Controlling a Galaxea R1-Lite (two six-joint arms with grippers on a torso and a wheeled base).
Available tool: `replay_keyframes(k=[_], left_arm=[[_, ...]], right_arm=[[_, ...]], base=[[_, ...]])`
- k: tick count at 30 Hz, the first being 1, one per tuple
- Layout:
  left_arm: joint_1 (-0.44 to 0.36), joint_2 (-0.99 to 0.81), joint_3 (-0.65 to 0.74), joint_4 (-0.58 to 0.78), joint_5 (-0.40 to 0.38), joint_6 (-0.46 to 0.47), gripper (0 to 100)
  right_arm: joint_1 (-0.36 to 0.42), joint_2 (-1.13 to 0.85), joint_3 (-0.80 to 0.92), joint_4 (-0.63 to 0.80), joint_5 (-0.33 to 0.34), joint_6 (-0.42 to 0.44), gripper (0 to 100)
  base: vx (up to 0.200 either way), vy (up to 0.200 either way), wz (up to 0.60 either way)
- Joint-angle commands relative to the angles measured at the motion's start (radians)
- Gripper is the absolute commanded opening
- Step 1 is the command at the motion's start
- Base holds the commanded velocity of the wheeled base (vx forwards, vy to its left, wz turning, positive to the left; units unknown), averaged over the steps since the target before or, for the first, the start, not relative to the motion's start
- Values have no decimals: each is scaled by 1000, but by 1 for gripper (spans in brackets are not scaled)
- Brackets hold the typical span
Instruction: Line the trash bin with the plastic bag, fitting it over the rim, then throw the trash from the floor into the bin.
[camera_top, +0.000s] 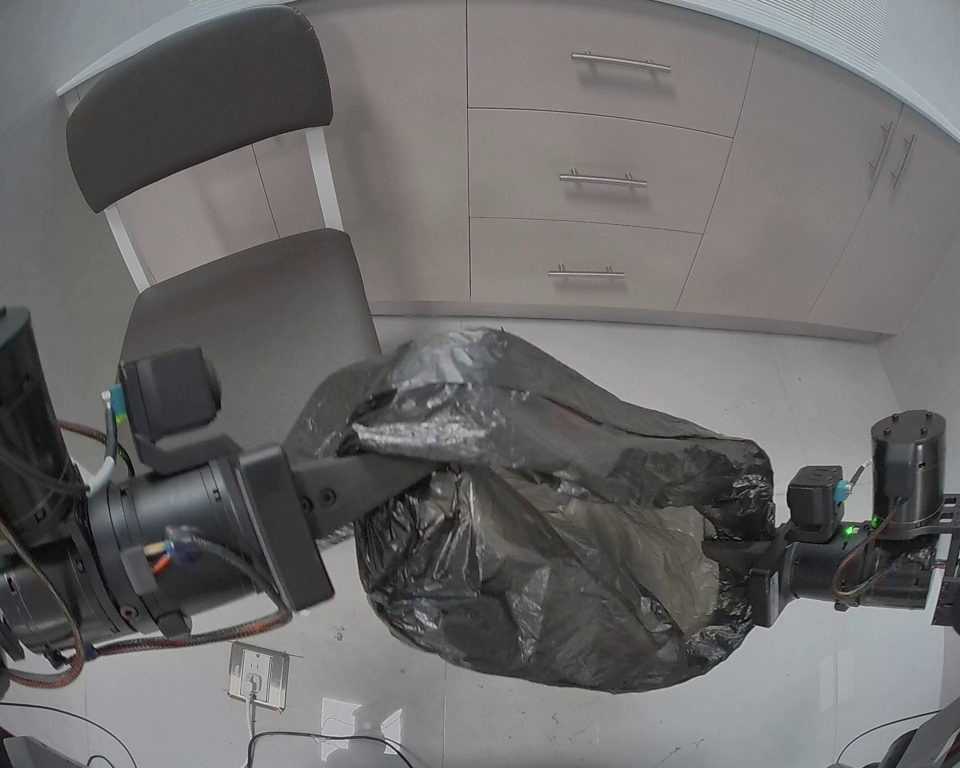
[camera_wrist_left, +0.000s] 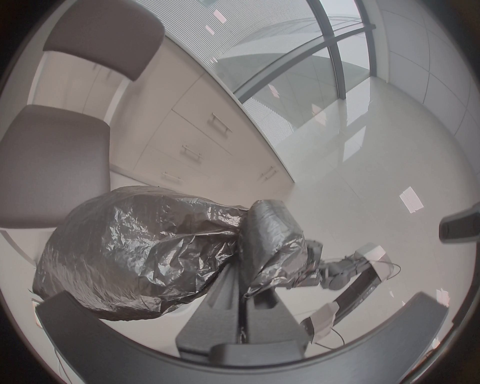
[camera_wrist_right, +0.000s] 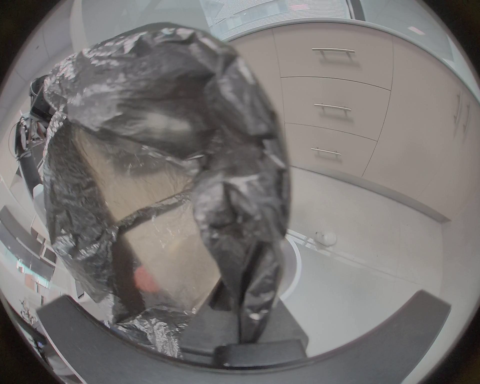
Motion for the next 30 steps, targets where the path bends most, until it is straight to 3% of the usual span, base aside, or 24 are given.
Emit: replay_keyframes(k=[1, 3, 7, 17, 23, 30], left_arm=[[7, 82, 122, -69, -80, 18, 0], [7, 90, 125, -75, -80, 21, 0], [4, 269, 165, -210, -77, 59, 0], [-9, 538, 137, -529, -79, 35, 0], [-22, 570, 110, -549, -86, -54, 0], [-18, 657, 107, -601, -85, -62, 0]], right_arm=[[-17, -194, -113, 174, 20, -49, 0], [-17, -196, -118, 180, 20, -49, 0], [-17, -214, -157, 202, 20, 15, 0], [-17, -250, -168, 205, 9, 20, 0], [-17, -245, -167, 205, 8, 17, 0], [-12, -230, -160, 205, -20, 9, 0]], base=[[0, 0, 0], [0, 0, 0], [0, 0, 0], [0, 0, 0], [0, 0, 0], [0, 0, 0]])
